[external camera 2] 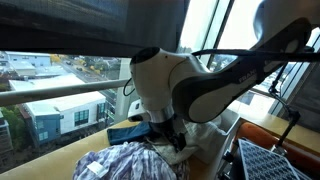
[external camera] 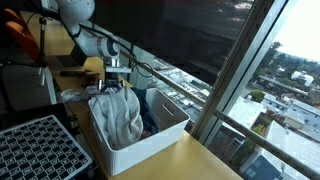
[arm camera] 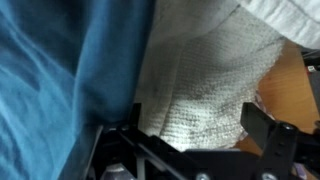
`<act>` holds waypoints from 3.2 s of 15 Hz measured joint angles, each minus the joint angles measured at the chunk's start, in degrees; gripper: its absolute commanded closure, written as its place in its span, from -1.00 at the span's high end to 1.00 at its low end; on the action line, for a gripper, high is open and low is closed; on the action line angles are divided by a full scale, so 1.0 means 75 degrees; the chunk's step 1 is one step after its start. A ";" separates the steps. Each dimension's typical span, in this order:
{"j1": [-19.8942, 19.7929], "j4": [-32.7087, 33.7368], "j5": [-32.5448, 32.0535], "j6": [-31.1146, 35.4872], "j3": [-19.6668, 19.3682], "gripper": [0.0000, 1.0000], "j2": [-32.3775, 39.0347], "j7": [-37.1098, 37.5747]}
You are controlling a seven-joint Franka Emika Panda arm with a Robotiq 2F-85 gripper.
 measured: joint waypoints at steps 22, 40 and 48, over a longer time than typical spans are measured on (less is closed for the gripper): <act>-0.0212 -0.0559 0.0040 0.0195 0.0030 -0.95 -0.0234 0.0873; -0.1165 -0.0639 0.0016 -0.0647 -0.0661 -0.93 -0.3950 0.2661; -0.1655 -0.1511 0.0024 -0.0170 -0.1090 -0.17 -0.2821 0.3768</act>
